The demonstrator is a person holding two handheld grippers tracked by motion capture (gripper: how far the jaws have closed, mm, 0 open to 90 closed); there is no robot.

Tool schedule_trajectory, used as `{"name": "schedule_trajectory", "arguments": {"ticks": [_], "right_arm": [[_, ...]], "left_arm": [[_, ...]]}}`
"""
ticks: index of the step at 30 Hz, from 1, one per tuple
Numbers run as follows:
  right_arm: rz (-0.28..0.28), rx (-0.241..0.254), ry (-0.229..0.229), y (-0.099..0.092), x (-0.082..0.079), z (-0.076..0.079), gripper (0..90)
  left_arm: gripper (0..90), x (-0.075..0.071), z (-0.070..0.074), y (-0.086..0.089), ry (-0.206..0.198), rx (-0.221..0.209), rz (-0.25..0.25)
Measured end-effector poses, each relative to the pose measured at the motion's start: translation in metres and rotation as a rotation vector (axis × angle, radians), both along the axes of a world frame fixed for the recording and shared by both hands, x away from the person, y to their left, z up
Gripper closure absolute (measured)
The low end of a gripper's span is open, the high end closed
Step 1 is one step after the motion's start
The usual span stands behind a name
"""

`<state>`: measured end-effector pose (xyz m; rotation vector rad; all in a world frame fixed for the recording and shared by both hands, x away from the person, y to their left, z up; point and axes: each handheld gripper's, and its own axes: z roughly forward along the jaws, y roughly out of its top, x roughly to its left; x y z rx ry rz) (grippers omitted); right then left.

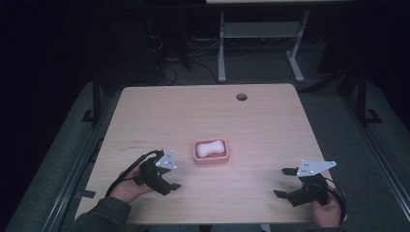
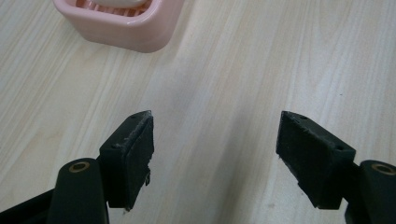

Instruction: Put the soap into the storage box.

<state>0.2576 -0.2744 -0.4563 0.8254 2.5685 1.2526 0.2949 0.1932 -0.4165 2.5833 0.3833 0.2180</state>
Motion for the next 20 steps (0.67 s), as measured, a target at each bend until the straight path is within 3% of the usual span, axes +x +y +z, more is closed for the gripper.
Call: {"name": "schedule_trajectory", "arguments": {"ticks": [6,13,20], "right_arm": [[0.003,-0.001,0.002,0.0,0.0,0.0,14.0],[0.01,0.001,-0.002,0.0,-0.001,0.0,14.1],[0.025,0.003,-0.005,0.002,-0.002,0.0,14.1]], "left_arm": [[27.3,-0.006,-0.003,0.005,0.004,0.0,0.005],[27.0,-0.018,-0.006,0.016,-0.01,-0.031,0.041],[26.5,-0.028,-0.012,0.025,-0.022,-0.015,0.062]]}}
